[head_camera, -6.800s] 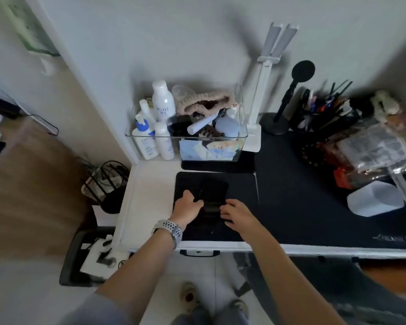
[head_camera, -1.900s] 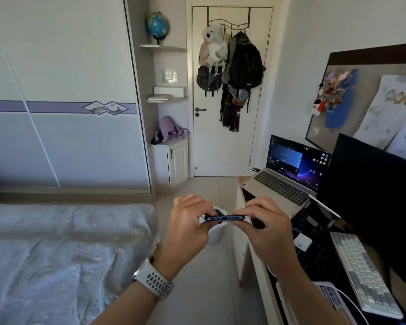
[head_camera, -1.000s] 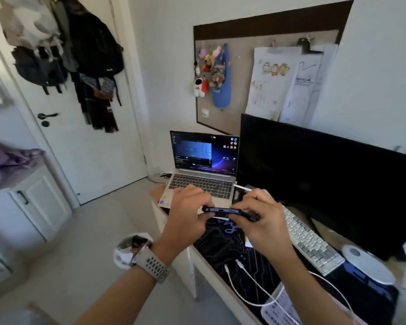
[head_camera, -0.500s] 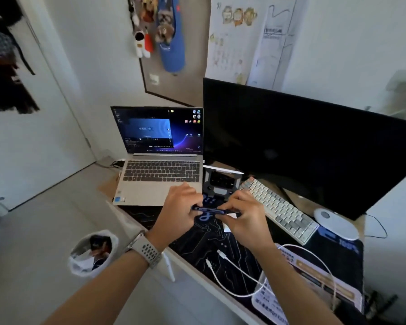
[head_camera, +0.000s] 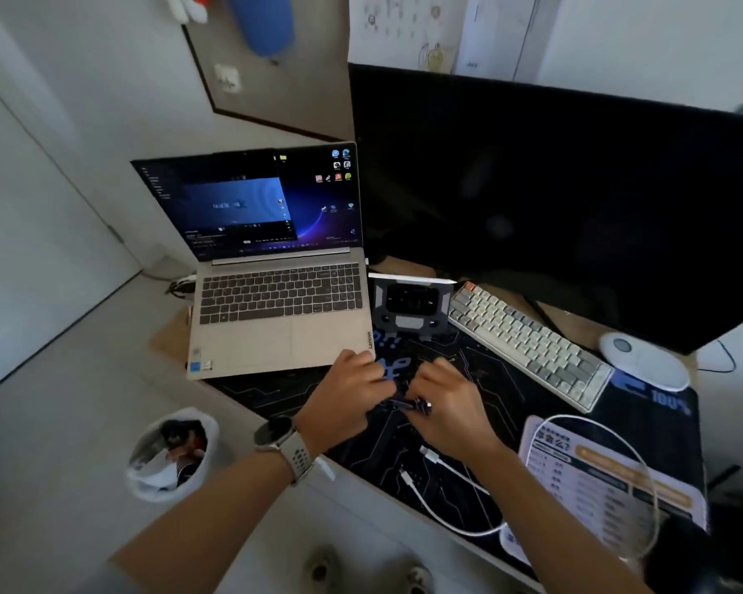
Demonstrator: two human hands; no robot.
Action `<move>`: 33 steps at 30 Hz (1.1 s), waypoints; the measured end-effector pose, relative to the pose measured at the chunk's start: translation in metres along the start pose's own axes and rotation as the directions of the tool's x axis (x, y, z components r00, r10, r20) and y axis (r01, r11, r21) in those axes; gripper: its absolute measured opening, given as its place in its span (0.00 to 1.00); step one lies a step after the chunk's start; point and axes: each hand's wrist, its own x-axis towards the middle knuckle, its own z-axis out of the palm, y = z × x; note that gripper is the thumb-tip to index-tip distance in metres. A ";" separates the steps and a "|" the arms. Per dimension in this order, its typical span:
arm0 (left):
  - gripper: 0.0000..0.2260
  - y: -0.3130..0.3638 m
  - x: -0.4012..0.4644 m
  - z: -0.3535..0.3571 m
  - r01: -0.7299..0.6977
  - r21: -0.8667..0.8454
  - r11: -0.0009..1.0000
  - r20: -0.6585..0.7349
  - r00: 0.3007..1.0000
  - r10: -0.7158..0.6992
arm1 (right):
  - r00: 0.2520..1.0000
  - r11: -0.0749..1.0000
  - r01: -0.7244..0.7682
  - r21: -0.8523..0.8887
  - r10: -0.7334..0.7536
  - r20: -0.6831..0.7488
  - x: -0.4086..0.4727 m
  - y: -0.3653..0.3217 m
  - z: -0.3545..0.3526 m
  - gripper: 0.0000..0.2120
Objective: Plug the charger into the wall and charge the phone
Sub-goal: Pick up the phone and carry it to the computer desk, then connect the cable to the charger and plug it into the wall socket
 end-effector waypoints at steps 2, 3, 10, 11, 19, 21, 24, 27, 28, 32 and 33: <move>0.15 -0.009 0.001 0.013 -0.043 -0.019 0.999 0.037 0.998 0.044 | 0.998 0.998 -0.056 -0.008 0.056 0.022 -0.003 0.001 0.010 0.09; 0.15 -0.015 0.001 0.019 -0.069 -0.035 0.997 0.056 0.996 0.070 | 0.996 0.997 -0.081 -0.021 0.082 0.031 -0.005 0.001 0.015 0.09; 0.15 -0.045 -0.004 0.043 -0.235 -0.155 0.960 0.117 0.960 0.254 | 0.974 0.969 -0.205 -0.135 0.216 0.073 -0.012 -0.008 0.045 0.08; 0.15 -0.048 -0.006 0.048 -0.261 -0.140 0.955 0.133 0.951 0.280 | 0.969 0.964 -0.219 -0.152 0.233 0.079 -0.014 -0.009 0.050 0.08; 0.13 -0.065 -0.025 0.090 -0.494 -0.079 0.866 0.446 0.759 0.474 | 0.917 0.921 -0.291 -0.257 0.346 0.200 -0.043 -0.021 0.095 0.17; 0.13 -0.068 -0.021 0.096 -0.507 -0.095 0.857 0.503 0.718 0.481 | 0.903 0.910 -0.283 -0.304 0.360 0.235 -0.043 -0.023 0.100 0.15; 0.13 -0.074 -0.015 0.105 -0.524 -0.100 0.846 0.547 0.681 0.487 | 0.884 0.892 -0.263 -0.368 0.375 0.277 -0.039 -0.025 0.106 0.15; 0.14 -0.080 -0.009 0.112 -0.529 -0.125 0.839 0.574 0.651 0.496 | 0.874 0.880 -0.248 -0.404 0.383 0.298 -0.033 -0.025 0.110 0.15; 0.14 -0.082 -0.008 0.113 -0.529 -0.140 0.837 0.582 0.640 0.502 | 0.869 0.875 -0.248 -0.416 0.391 0.305 -0.032 -0.025 0.111 0.15; 0.16 -0.085 -0.003 0.118 -0.547 -0.171 0.819 0.602 0.601 0.526 | 0.848 0.861 -0.246 -0.445 0.413 0.331 -0.030 -0.024 0.114 0.15; 0.16 -0.086 -0.002 0.119 -0.548 -0.175 0.818 0.610 0.592 0.527 | 0.845 0.860 -0.251 -0.444 0.419 0.332 -0.030 -0.024 0.114 0.15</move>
